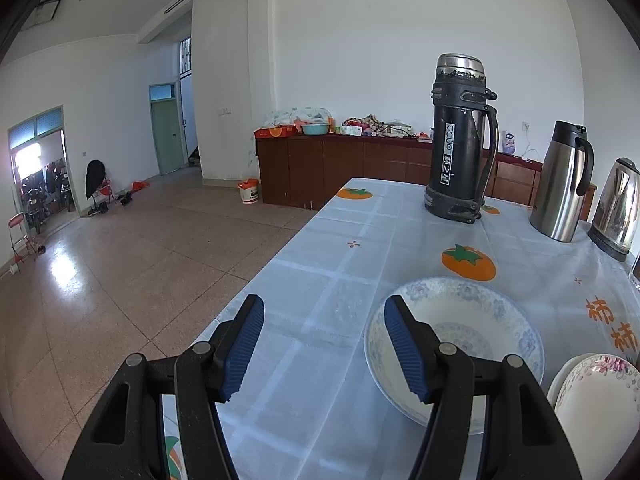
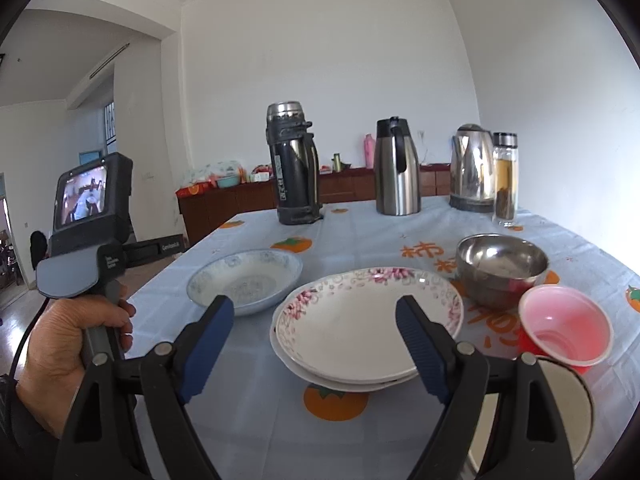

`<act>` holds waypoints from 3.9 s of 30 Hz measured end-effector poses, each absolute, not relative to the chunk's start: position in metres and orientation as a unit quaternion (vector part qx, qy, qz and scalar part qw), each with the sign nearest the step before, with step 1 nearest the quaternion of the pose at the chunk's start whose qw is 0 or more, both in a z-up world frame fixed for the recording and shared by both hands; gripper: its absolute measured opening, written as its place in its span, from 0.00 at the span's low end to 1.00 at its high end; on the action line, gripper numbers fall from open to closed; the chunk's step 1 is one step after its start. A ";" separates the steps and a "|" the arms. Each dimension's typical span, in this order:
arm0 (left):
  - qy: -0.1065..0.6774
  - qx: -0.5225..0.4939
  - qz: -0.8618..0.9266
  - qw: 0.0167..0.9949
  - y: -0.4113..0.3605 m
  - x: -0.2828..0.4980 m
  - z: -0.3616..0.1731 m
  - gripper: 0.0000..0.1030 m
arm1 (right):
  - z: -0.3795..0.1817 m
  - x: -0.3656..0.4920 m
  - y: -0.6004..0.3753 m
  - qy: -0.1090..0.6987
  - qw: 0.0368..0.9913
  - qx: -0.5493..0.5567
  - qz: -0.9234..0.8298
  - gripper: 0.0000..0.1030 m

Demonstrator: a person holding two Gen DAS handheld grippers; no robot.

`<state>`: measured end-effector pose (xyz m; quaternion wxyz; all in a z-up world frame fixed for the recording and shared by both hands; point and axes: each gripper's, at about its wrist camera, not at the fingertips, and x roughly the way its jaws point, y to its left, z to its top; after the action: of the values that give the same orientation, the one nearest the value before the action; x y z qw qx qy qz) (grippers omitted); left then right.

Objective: Organize plates and bowls
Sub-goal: 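Move the right gripper toward the blue-and-white patterned plate, then grasp the rim of the blue-and-white plate with the right gripper, then lift and carry the blue-and-white plate over the stacked plates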

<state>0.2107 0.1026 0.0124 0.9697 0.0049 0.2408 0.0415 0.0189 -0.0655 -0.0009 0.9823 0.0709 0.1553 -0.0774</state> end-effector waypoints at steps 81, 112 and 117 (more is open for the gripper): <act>0.413 -0.121 -0.083 0.899 0.099 0.282 -0.054 0.33 | -0.053 0.298 -0.117 0.507 0.838 0.200 0.019 0.19; 0.338 -0.101 -0.077 0.932 0.099 0.254 -0.008 0.26 | -0.003 0.230 -0.108 0.423 0.883 0.203 0.026 0.14; 0.315 -0.093 -0.087 0.941 0.095 0.243 0.005 0.26 | 0.001 0.216 -0.113 0.412 0.884 0.219 0.030 0.14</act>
<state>0.2427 0.0954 0.0050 0.9405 -0.0930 0.3151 -0.0867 0.2163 -0.1134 0.0015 0.8841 0.2185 0.4119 0.0304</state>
